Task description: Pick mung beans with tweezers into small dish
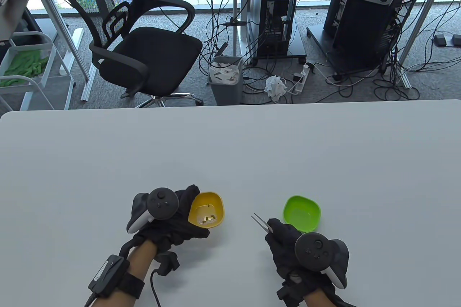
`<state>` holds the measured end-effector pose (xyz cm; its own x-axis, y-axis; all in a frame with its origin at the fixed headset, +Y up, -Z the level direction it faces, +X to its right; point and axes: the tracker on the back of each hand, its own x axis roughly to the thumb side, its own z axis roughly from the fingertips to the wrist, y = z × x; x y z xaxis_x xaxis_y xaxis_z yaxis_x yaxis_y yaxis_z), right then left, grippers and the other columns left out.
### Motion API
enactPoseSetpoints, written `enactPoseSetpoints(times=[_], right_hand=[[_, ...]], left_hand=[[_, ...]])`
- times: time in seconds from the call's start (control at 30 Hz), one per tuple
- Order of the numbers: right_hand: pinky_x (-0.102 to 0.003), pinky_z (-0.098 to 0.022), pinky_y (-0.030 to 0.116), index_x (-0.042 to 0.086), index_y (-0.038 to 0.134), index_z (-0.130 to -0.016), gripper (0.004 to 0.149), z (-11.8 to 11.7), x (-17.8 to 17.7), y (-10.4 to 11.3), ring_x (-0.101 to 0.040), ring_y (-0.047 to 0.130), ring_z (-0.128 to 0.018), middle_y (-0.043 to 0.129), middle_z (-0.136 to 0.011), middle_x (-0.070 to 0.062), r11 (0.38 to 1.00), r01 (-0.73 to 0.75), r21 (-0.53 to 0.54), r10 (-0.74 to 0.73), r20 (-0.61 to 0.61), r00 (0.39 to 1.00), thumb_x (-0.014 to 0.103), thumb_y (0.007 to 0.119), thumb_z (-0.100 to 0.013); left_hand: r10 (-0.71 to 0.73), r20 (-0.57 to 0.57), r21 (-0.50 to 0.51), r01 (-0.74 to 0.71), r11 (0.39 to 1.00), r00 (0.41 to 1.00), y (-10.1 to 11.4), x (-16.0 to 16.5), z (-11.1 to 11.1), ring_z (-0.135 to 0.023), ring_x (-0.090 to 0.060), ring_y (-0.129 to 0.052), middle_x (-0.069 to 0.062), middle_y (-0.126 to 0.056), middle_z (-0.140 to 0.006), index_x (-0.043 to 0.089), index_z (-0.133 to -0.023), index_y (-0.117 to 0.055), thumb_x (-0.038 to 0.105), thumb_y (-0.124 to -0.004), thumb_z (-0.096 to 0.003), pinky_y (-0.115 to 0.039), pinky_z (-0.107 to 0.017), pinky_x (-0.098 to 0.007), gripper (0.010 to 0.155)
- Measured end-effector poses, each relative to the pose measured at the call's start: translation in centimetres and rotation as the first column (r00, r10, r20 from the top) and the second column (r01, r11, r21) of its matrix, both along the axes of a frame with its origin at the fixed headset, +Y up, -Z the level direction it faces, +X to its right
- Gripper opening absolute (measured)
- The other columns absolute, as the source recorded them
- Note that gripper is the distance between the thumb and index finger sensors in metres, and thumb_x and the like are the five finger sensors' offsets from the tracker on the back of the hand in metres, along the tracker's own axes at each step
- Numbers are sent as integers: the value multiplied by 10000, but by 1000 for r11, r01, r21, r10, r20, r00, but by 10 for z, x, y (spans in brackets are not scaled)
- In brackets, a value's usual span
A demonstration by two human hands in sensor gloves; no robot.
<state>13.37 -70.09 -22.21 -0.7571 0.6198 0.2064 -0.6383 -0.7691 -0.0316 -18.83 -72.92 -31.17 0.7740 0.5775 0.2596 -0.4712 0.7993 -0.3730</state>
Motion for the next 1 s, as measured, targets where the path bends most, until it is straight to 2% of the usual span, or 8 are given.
enactPoseSetpoints(times=[0.2, 0.33, 0.53, 0.63, 0.73, 0.83, 1.0], right_hand=[[-386, -318, 887, 48, 833, -878, 465, 5, -2, 3, -195, 959, -376, 929, -662, -175, 999, -22, 27, 22, -4, 1000, 316, 789, -500], [-321, -231, 903, 42, 857, -845, 461, 10, -3, 8, -159, 981, -309, 957, -625, -163, 997, -48, 59, 48, 2, 999, 335, 810, -492], [-297, -188, 890, 49, 880, -819, 443, 13, -11, 12, -151, 974, -284, 961, -622, -171, 990, -135, 30, 136, -15, 991, 348, 833, -497], [-297, -185, 881, 54, 907, -797, 424, 12, -21, 22, -146, 960, -285, 961, -614, -182, 979, -200, 47, 200, 10, 980, 342, 864, -489], [-302, -175, 876, 50, 929, -771, 406, 6, -44, 36, -127, 945, -264, 969, -566, -169, 951, -303, 63, 303, 15, 953, 332, 882, -483], [-303, -168, 875, 45, 937, -757, 398, -3, -65, 42, -121, 941, -253, 974, -549, -167, 924, -383, 23, 383, 3, 924, 325, 892, -479], [-296, -151, 874, 40, 953, -732, 388, -17, -96, 41, -109, 938, -234, 983, -523, -166, 867, -497, -17, 497, 4, 868, 319, 913, -465]], left_hand=[[25, -26, 30, -24, 999, 999, 12, 26, 38, -1099, -437, -364, -113, -387, -1174, 130, -1143, -253, 660, -974, -315, -234, -764, -671, 1220], [34, -48, 46, -32, 998, 998, 13, 39, 51, -1095, -443, -367, -118, -387, -1173, 124, -1143, -251, 661, -974, -316, -240, -761, -673, 1222], [52, -59, 37, -50, 998, 997, 1, 43, 53, -1093, -447, -365, -121, -384, -1171, 121, -1141, -250, 659, -975, -319, -238, -759, -675, 1221], [42, -69, 30, -40, 999, 997, -1, 42, 53, -1094, -447, -361, -119, -380, -1171, 122, -1141, -246, 656, -976, -319, -234, -761, -675, 1222], [26, -80, 34, -23, 999, 996, -2, 43, 52, -1097, -445, -354, -120, -374, -1172, 123, -1142, -241, 650, -980, -321, -228, -765, -673, 1223], [24, -84, 35, -21, 999, 996, -1, 43, 53, -1098, -444, -353, -120, -371, -1173, 124, -1141, -241, 647, -981, -322, -226, -766, -672, 1222], [18, -105, 39, -14, 999, 994, -2, 39, 53, -1101, -442, -348, -119, -369, -1174, 127, -1142, -240, 641, -986, -321, -219, -770, -671, 1222]])
